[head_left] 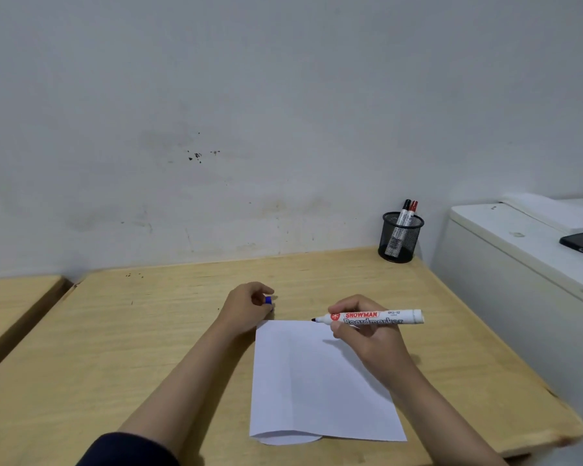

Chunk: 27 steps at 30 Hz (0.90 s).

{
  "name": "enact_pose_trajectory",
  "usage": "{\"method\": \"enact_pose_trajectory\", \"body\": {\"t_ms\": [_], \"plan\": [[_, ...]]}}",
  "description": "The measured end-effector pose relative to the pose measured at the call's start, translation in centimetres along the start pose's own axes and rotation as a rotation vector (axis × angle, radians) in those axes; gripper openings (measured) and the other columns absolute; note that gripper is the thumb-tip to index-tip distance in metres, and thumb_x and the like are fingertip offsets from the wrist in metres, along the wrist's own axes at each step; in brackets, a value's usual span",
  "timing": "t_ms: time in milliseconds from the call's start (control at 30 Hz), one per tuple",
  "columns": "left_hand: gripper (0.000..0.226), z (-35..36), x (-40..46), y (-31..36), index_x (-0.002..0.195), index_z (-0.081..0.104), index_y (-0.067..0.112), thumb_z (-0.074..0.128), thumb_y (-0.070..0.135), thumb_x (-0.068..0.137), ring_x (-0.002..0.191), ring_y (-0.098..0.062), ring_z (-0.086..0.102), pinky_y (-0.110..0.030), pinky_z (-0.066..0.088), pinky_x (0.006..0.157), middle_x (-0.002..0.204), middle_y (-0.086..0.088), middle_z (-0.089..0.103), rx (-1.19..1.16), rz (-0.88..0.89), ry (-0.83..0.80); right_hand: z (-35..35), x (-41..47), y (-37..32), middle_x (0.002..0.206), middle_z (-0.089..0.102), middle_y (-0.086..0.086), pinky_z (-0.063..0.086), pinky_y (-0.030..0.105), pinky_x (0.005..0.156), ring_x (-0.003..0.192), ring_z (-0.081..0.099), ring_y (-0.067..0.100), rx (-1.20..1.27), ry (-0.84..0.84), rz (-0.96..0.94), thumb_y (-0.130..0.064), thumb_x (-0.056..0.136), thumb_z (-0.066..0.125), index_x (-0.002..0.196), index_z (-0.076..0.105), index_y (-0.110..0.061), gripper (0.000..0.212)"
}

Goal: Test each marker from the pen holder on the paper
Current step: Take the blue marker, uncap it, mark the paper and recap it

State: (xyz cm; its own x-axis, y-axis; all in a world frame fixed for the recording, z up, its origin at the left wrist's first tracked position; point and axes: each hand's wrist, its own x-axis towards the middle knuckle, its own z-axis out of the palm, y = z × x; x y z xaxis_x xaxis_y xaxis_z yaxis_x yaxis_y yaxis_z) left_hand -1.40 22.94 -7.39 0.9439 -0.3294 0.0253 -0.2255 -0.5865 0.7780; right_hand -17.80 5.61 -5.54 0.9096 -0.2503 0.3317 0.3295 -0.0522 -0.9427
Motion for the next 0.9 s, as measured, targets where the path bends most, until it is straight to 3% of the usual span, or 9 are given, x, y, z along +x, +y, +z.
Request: {"method": "enact_pose_trajectory", "body": {"t_ms": [67,133,233,300,367,500,633,733,900], "plan": [[0.040,0.0,-0.4,-0.6,0.113,0.057,0.013,0.066,0.000,0.076,0.079,-0.016,0.062,-0.021,0.053,0.071,0.087,-0.003,0.058,-0.099,-0.034,0.002,0.3,0.4,0.1,0.067,0.067,-0.015,0.050,0.015,0.061,0.067,0.061,0.001,-0.006,-0.002,0.016,0.006,0.079,0.067,0.084,0.065,-0.005,0.012],[0.047,-0.3,-1.2,-0.6,0.123,0.051,0.006,0.062,-0.006,0.079,0.089,-0.021,0.065,-0.030,0.058,0.078,0.096,-0.012,0.058,-0.288,-0.077,0.027,0.9,0.8,0.0,0.066,0.066,-0.013,0.051,0.017,0.062,0.067,0.060,0.004,0.012,0.002,0.025,-0.001,0.076,0.068,0.087,0.066,-0.008,0.013],[0.035,-1.4,-3.5,0.4,0.120,0.052,0.005,0.059,-0.002,0.086,0.087,-0.014,0.060,-0.004,0.048,0.055,0.105,-0.020,0.057,-0.304,-0.048,0.072,1.6,1.8,-0.1,0.064,0.065,-0.006,0.053,0.023,0.064,0.068,0.059,0.014,0.040,0.034,0.054,0.001,0.079,0.068,0.087,0.067,-0.008,0.012],[0.027,-1.9,-5.2,0.7,0.113,0.056,0.005,0.060,0.003,0.086,0.078,-0.009,0.057,-0.002,0.043,0.048,0.104,-0.017,0.058,-0.306,0.000,0.066,2.1,2.5,0.0,0.063,0.068,-0.002,0.054,0.035,0.071,0.068,0.062,0.019,0.035,0.061,0.094,0.003,0.081,0.065,0.086,0.067,-0.009,0.013],[0.023,-2.0,-7.0,0.4,0.105,0.061,0.009,0.066,0.008,0.083,0.075,-0.008,0.056,-0.004,0.043,0.048,0.102,-0.012,0.060,-0.252,0.043,0.040,2.8,3.3,0.2,0.064,0.072,0.001,0.055,0.043,0.075,0.071,0.066,0.022,0.031,0.093,0.149,0.001,0.080,0.066,0.083,0.067,-0.011,0.013],[0.027,-2.1,-8.5,-1.9,0.093,0.063,0.027,0.076,0.029,0.069,0.087,-0.002,0.059,-0.013,0.044,0.069,0.096,0.011,0.063,0.040,0.145,-0.011,4.9,4.7,0.8,0.068,0.071,0.009,0.053,0.038,0.075,0.069,0.062,0.025,0.127,0.162,0.239,0.004,0.074,0.069,0.079,0.066,-0.005,0.011],[0.030,-2.2,-8.6,-2.9,0.082,0.067,0.024,0.070,0.047,0.062,0.089,-0.005,0.060,-0.030,0.050,0.081,0.090,0.013,0.063,0.151,0.231,-0.012,7.4,5.3,1.8,0.074,0.067,0.015,0.054,0.030,0.067,0.063,0.063,0.018,0.163,0.154,0.340,-0.001,0.077,0.070,0.078,0.064,-0.006,0.008],[0.038,-2.1,-8.7,-3.4,0.085,0.071,0.023,0.064,0.054,0.064,0.091,-0.003,0.058,-0.033,0.049,0.084,0.092,0.014,0.063,0.194,0.284,-0.004,8.9,5.0,3.3,0.073,0.067,0.014,0.053,0.028,0.062,0.061,0.063,0.017,0.123,0.079,0.397,-0.001,0.077,0.067,0.076,0.064,-0.007,0.007],[0.048,-2.4,-8.7,-4.2,0.098,0.072,0.025,0.062,0.060,0.066,0.099,-0.003,0.054,-0.035,0.045,0.090,0.103,0.019,0.060,0.260,0.348,-0.040,9.1,3.9,5.3,0.063,0.065,0.004,0.057,0.031,0.064,0.065,0.070,0.017,-0.031,0.007,0.314,0.003,0.075,0.068,0.074,0.060,-0.008,0.014]]}}
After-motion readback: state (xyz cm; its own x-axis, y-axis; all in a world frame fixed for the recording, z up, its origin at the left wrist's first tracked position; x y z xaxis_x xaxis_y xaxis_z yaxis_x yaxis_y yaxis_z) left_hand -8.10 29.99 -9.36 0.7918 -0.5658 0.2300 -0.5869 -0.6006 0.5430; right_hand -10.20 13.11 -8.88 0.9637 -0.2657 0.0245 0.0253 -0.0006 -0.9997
